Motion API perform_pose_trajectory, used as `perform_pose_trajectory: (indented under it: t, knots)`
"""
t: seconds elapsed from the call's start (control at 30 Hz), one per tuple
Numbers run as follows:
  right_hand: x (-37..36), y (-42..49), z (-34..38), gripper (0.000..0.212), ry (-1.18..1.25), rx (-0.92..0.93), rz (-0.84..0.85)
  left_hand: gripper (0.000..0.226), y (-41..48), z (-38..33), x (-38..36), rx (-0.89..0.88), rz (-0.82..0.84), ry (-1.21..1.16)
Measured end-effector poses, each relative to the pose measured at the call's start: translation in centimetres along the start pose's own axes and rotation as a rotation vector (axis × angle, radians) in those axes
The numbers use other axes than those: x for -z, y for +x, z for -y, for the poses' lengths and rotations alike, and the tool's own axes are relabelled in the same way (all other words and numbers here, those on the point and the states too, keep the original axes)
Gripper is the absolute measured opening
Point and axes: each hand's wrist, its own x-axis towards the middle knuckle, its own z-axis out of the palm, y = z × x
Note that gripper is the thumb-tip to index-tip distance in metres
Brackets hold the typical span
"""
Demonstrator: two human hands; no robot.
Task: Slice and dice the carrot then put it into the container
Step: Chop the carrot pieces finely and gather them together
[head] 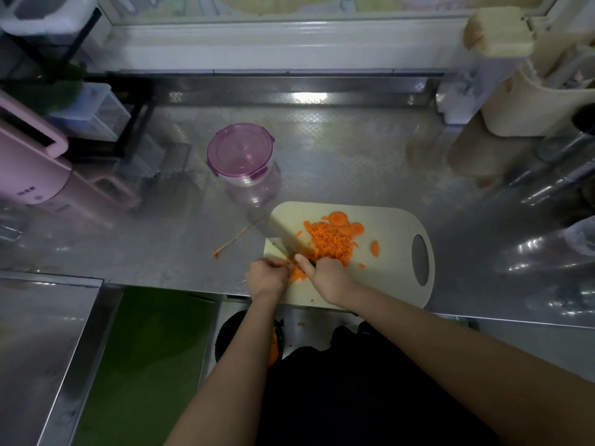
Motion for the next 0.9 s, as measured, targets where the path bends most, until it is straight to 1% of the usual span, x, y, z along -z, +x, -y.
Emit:
perform_pose_trajectory:
  t: [0.07,0.13,0.23,0.37,0.5,0.7,0.77,0.83,0.9]
  knots:
    - [0.4,0.1,-0.3,0.056,0.016,0.010,0.002,0.013,0.0,0.2,0.0,-0.020,0.005,-0.011]
    - [0.6,-0.1,-0.3,0.062,0.021,0.035,-0.037,0.011,0.0,0.5,0.0,-0.060,0.001,-0.008]
    - [0.8,-1.0,-0.5,0.061,0.093,0.063,-0.081,0.010,-0.3,1.0,0.1,-0.135,-0.003,-0.041]
    - [1.1,-1.8,-0.9,0.060,0.109,0.067,-0.067,0.010,-1.0,1.6,-0.1,-0.214,-0.006,-0.071]
    - [0.9,-2.2,-1.3,0.061,0.072,0.012,-0.035,0.007,-1.1,1.4,-0.5,-0.208,-0.014,-0.007]
    - [0.5,-2.2,-1.6,0.062,0.027,0.017,-0.024,0.008,-0.5,0.9,-0.2,-0.135,0.011,0.031]
    - [0.5,-2.3,-1.6,0.058,0.034,0.001,0.013,0.009,-0.5,0.7,-0.1,-0.122,0.017,0.015]
    - [0.5,-2.5,-1.6,0.048,0.045,0.001,0.060,0.009,-0.6,0.5,0.0,-0.098,0.017,0.016]
    - [0.3,-2.6,-1.4,0.046,0.006,0.009,0.067,0.009,-0.5,0.4,0.1,-0.064,0.018,0.012]
